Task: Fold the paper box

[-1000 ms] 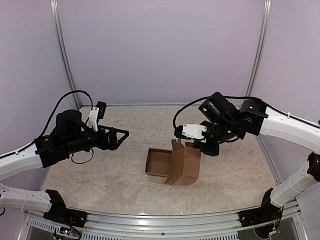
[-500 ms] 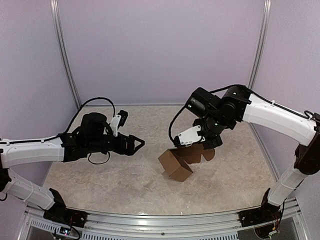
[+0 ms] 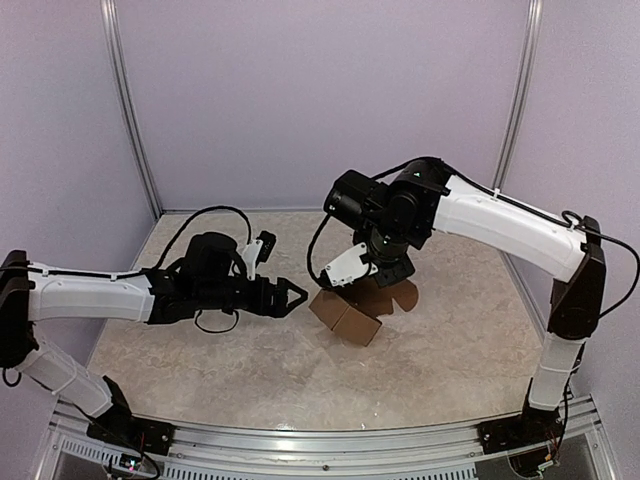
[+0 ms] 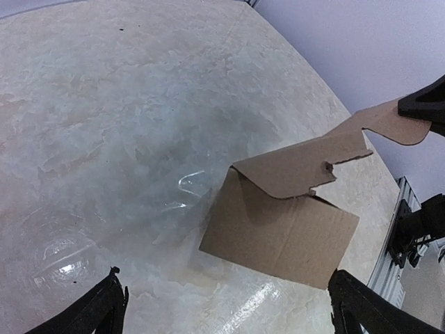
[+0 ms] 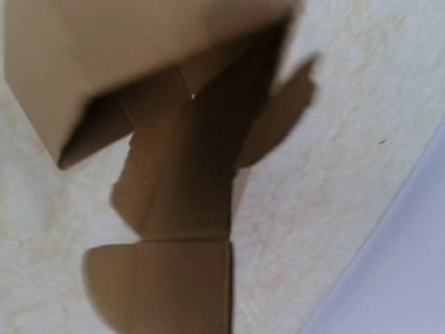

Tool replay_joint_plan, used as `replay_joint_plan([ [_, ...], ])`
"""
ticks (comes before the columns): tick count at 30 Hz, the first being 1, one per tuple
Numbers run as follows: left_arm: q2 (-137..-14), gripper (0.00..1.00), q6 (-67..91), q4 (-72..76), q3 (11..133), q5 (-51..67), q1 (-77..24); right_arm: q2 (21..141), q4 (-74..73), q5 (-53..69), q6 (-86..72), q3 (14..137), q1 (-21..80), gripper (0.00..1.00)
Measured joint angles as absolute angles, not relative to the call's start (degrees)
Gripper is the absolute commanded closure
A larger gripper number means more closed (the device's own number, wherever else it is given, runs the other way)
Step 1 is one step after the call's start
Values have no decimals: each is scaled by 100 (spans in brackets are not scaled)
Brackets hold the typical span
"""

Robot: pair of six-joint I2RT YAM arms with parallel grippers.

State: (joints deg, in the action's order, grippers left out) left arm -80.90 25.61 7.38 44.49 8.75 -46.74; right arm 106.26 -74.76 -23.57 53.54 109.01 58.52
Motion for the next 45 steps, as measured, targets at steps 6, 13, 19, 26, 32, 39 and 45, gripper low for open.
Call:
replay_joint_plan([
  [6,-8324,1,2648,834,4451,884,-4722,11015,-7548,-2694,5242,11542,6178,100],
  [13,-8525,1,2676,886,4427,893,-4731,11179,-7664,-2969,5039,11834,6473,100],
  [19,-8715,1,2679,1111,4316,923,-4731,11284,-7662,-3142,4908,12053,6637,87],
  [26,-9030,2,2687,1323,4209,980,-4731,11284,-7664,-3310,4810,12134,6705,80],
  [32,-9356,5,2731,1461,4209,1031,-4729,11284,-7666,-3350,4681,12134,6718,70],
  [39,-9520,7,2768,1505,4209,1031,-4689,11013,-7297,-3293,4615,11679,6707,58],
  [45,-9636,8,2779,1483,4209,1028,-4530,9963,-6346,-2853,4331,10578,6469,46],
])
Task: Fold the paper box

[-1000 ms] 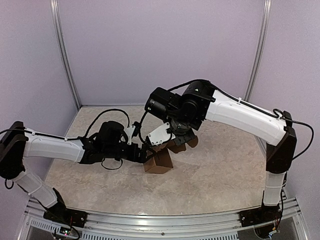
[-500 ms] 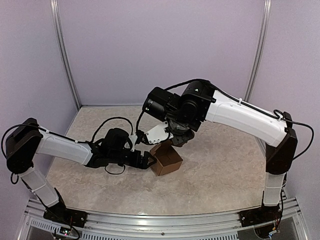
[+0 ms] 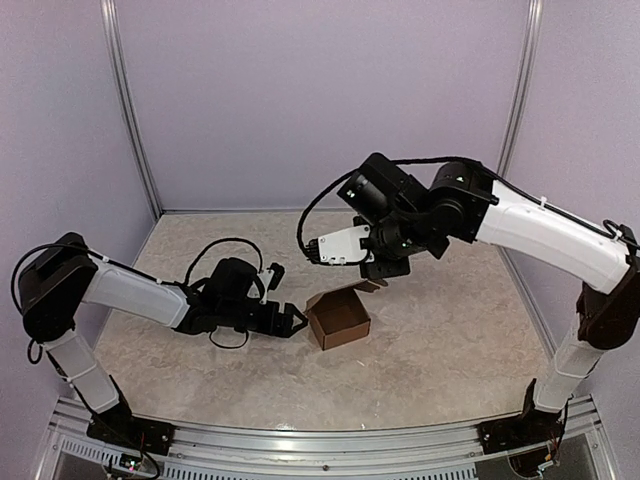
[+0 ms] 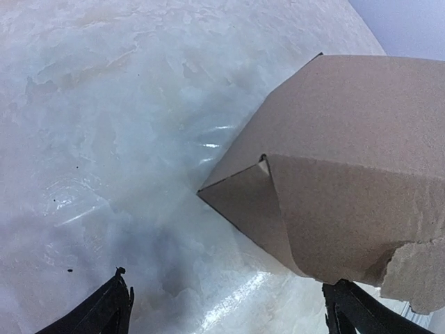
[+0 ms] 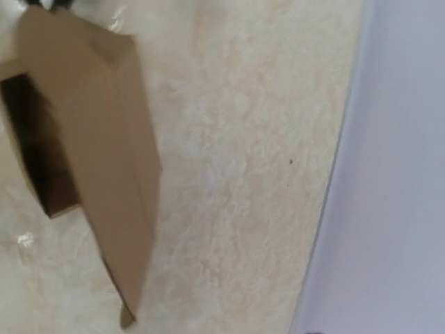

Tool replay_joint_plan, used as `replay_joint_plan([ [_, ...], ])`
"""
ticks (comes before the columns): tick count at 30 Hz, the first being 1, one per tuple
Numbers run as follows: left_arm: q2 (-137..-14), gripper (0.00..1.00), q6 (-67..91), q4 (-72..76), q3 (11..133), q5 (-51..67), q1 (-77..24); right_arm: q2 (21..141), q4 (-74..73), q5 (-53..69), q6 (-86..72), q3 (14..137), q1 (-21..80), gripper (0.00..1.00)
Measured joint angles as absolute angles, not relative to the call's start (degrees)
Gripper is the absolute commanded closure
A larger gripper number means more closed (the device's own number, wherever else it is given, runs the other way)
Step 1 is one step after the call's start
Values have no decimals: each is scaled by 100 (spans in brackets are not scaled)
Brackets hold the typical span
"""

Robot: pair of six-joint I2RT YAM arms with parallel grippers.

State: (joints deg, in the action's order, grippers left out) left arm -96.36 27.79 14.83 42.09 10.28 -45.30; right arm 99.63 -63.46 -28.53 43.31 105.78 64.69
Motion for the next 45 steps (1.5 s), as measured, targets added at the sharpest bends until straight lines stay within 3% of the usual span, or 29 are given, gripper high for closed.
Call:
replay_joint_plan([
  [4,-9629,8,2735,1356,4211,1031,-4482,9107,-5551,-2620,3828,9679,6014,36],
  [12,-9225,8,2600,703,4211,1020,-4536,7996,-4145,-2226,2202,7728,5238,36],
  [21,-8759,9,2235,110,4211,775,-4890,7642,-3050,-1135,762,5653,4606,36],
  [34,-8726,9,1765,-213,4259,-248,-5301,7760,-23,873,534,3948,3922,33],
  [45,-7975,7,1752,10,4128,-698,-5384,8672,2884,2080,805,3218,3435,38],
])
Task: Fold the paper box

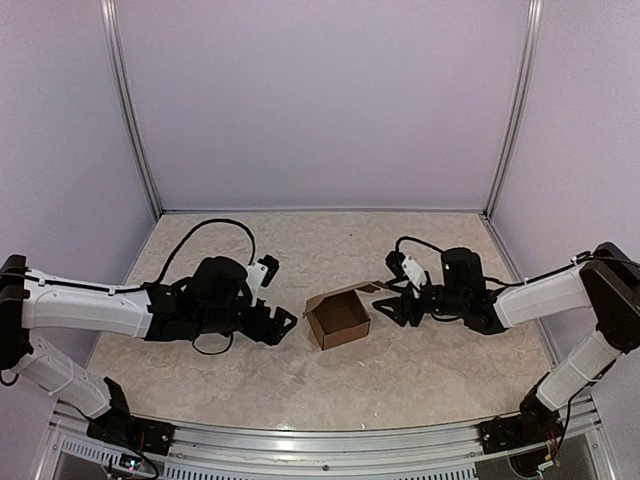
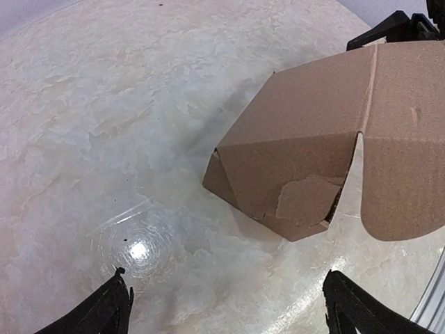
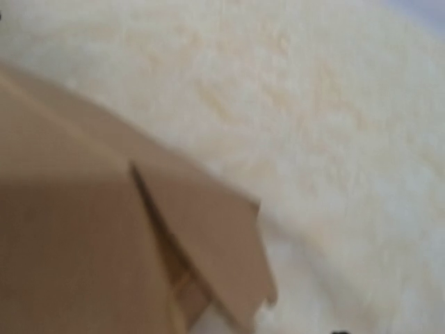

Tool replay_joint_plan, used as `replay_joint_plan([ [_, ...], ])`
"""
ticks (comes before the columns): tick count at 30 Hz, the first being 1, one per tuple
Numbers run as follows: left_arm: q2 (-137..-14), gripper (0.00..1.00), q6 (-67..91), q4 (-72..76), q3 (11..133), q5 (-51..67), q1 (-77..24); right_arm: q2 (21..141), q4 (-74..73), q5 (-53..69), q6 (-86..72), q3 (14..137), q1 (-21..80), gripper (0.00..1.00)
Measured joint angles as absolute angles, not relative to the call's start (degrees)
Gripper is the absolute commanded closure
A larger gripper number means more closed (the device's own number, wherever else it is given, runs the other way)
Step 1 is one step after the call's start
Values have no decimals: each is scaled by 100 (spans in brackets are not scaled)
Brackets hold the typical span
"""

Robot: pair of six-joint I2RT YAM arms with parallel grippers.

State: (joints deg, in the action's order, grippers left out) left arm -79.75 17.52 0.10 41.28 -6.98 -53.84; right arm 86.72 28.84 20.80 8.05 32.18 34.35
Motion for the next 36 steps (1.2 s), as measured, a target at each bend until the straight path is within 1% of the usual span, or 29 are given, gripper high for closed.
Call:
replay_joint_plan([
  [3,-7813,7,1752,51,4086,-766,-5395,8921,3459,2250,812,3218,3347,42],
  [8,-7736,7,1761,64,4042,-823,-5411,9255,3913,2504,860,3273,3282,52],
  [10,-7732,7,1765,64,4018,-840,-5413,9356,4001,2567,875,3306,3282,60],
  [13,-7710,7,1767,64,3979,-862,-5417,9415,4119,2630,891,3308,3282,76],
  [18,-7655,7,1769,64,3955,-897,-5422,9454,4265,2689,882,3321,3277,99],
  [19,-7649,7,1769,64,3955,-906,-5422,9456,4281,2694,862,3323,3275,100],
  [30,-7631,4,1656,73,3975,-974,-5422,9373,4160,2687,871,3350,3306,100],
  [36,-7616,4,1503,191,4128,-873,-5424,8962,3404,2226,891,3468,3583,100],
])
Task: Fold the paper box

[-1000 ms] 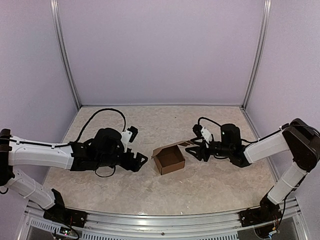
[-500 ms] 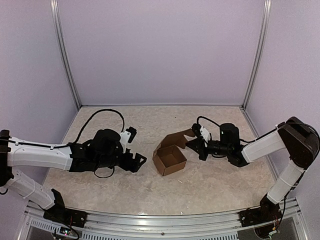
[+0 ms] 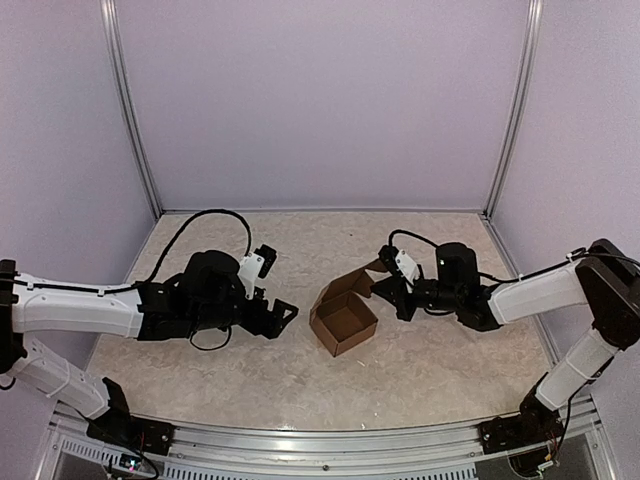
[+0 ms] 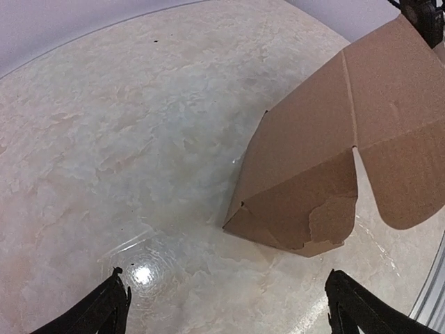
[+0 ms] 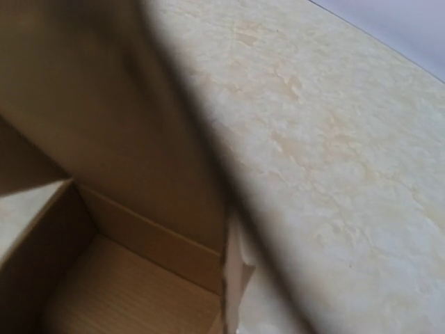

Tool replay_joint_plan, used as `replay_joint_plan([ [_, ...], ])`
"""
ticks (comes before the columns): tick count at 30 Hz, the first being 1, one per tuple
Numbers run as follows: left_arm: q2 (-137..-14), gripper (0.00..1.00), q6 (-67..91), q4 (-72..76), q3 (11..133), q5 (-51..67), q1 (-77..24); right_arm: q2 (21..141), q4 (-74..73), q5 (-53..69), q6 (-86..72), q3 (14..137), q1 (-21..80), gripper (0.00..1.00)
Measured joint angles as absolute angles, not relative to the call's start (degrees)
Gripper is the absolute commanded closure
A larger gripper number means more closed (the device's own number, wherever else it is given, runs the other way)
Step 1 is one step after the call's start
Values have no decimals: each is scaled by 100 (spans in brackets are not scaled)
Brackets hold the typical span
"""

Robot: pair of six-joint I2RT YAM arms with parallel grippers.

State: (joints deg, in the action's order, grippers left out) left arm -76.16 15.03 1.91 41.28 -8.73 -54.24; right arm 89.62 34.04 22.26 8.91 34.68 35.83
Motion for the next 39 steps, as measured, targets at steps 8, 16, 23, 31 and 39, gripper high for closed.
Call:
replay_joint_plan([
  [8,-7395,4,1356,611,4128,-473,-5441,8525,2274,1271,482,4003,4073,100],
  [16,-7408,4,1253,989,4016,-336,-5441,8521,1175,563,-462,4626,4274,100],
  [23,-7675,6,1253,1111,4021,-392,-5323,8543,410,261,-921,4930,4486,100],
  [31,-8062,17,1194,1245,4045,-276,-4884,8648,-60,274,-1177,5109,4539,100],
  [39,-8342,27,1197,1575,4171,360,-4694,8650,-235,340,-1332,5212,4543,100],
])
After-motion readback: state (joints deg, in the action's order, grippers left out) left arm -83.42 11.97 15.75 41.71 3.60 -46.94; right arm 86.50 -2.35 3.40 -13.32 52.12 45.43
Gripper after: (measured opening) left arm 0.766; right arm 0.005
